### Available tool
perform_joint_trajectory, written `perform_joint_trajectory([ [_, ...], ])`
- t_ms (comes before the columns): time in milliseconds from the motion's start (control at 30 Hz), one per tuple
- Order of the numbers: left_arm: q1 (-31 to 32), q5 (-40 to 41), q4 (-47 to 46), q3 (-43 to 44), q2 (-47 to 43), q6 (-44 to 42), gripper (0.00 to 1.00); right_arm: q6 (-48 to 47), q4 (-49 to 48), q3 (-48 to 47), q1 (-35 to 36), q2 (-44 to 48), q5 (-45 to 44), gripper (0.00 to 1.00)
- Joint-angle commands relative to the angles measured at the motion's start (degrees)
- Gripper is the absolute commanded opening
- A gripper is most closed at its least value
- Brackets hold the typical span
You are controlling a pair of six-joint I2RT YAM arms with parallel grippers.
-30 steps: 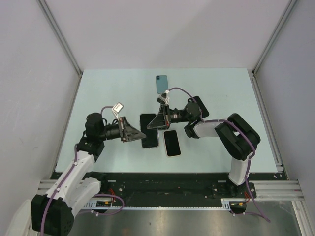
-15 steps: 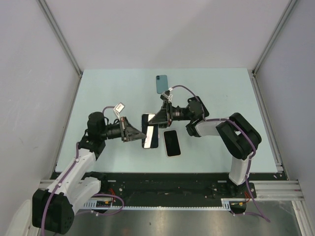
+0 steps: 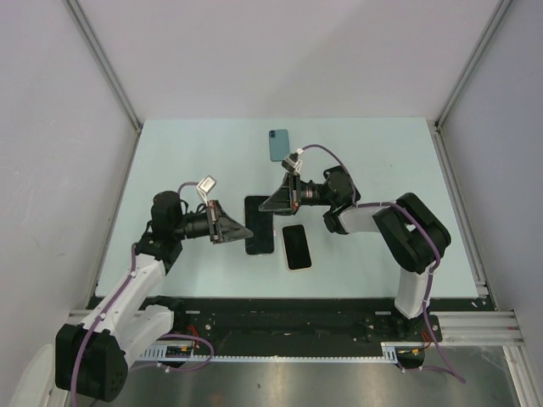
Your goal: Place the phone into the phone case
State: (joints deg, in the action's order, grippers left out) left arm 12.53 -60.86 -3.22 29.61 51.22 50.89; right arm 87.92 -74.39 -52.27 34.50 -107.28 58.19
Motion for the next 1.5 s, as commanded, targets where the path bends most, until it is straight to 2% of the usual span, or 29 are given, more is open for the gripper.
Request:
perform_joint_trajectory([
  [0,0.1,-0.6,2.8,1.9,1.2,-7.7,0.00,6.6,-16.7,-0.7,-1.2,1.2,-1.6,0.09],
  [67,0.0,0.3,2.8,2.6,1.5,-7.5,0.00,6.6,-16.7,-0.6,-1.7,0.9,-1.2,0.32],
  [100,0.0,0.7,4.4,3.0,2.1,-7.6,0.00,6.7,-16.7,-0.6,-2.0,0.8,-0.8,0.51],
  [200,-0.8,1.9,7.4,5.4,3.6,-9.3,0.00,6.2,-16.8,1.1,-3.8,1.1,0.5,0.73],
  [267,-1.8,1.8,8.4,6.9,4.5,-10.5,0.00,5.2,-16.7,3.0,-5.9,2.2,0.3,0.78],
  [333,-2.9,2.9,11.5,8.1,6.7,-12.1,0.00,4.2,-16.1,5.2,-7.2,2.8,0.4,0.99],
  [467,-5.5,3.5,11.7,10.2,11.3,-12.9,0.00,-1.5,-9.2,8.6,-10.1,3.4,1.0,1.00],
  [567,-6.7,3.8,13.9,12.1,18.2,-14.6,0.00,-5.6,-2.8,10.7,-11.1,5.1,0.5,1.00],
  [767,-6.7,3.6,11.2,14.1,27.4,-15.4,0.00,-19.7,15.9,11.1,-12.7,12.3,-1.1,1.00],
  [867,-6.7,4.3,11.0,14.7,30.9,-16.0,0.00,-31.5,31.6,9.1,-13.5,17.6,-4.2,1.00],
  [900,-6.7,4.1,11.2,14.7,33.2,-16.1,0.00,-34.7,41.5,8.2,-13.8,18.9,-6.8,1.00],
  [933,-6.6,3.6,11.3,14.8,34.3,-16.3,0.00,-41.2,46.3,7.2,-13.9,20.3,-8.4,1.00],
  [967,-6.5,3.9,11.6,14.7,35.6,-16.4,0.00,-44.0,50.8,6.2,-14.0,22.4,-11.8,1.00],
  [1000,-6.3,4.3,11.6,14.5,36.5,-16.8,0.00,-46.5,59.6,4.0,-14.1,23.7,-13.6,1.00],
  [1033,-6.1,4.5,11.7,14.3,38.1,-17.0,0.00,-51.4,63.7,2.9,-14.0,24.8,-15.6,1.00],
  [1100,-5.9,5.5,11.7,13.6,39.0,-17.4,0.00,-55.1,72.8,0.3,-14.0,28.5,-22.1,1.00],
  [1167,-5.7,6.1,11.7,13.1,40.4,-17.7,0.00,-59.3,77.5,-0.9,-13.9,31.1,-28.3,1.00],
  [1267,-5.7,7.2,12.4,13.4,41.8,-18.3,0.01,-62.1,83.7,-3.0,-13.9,34.3,-32.9,1.00],
  [1333,-5.7,7.9,13.9,14.0,42.6,-19.1,0.09,-62.8,85.7,-3.5,-14.0,35.5,-36.2,1.00],
  [1467,-5.7,10.9,19.2,15.7,43.8,-21.5,0.21,-65.1,83.7,-3.5,-14.5,34.3,-32.9,1.00],
])
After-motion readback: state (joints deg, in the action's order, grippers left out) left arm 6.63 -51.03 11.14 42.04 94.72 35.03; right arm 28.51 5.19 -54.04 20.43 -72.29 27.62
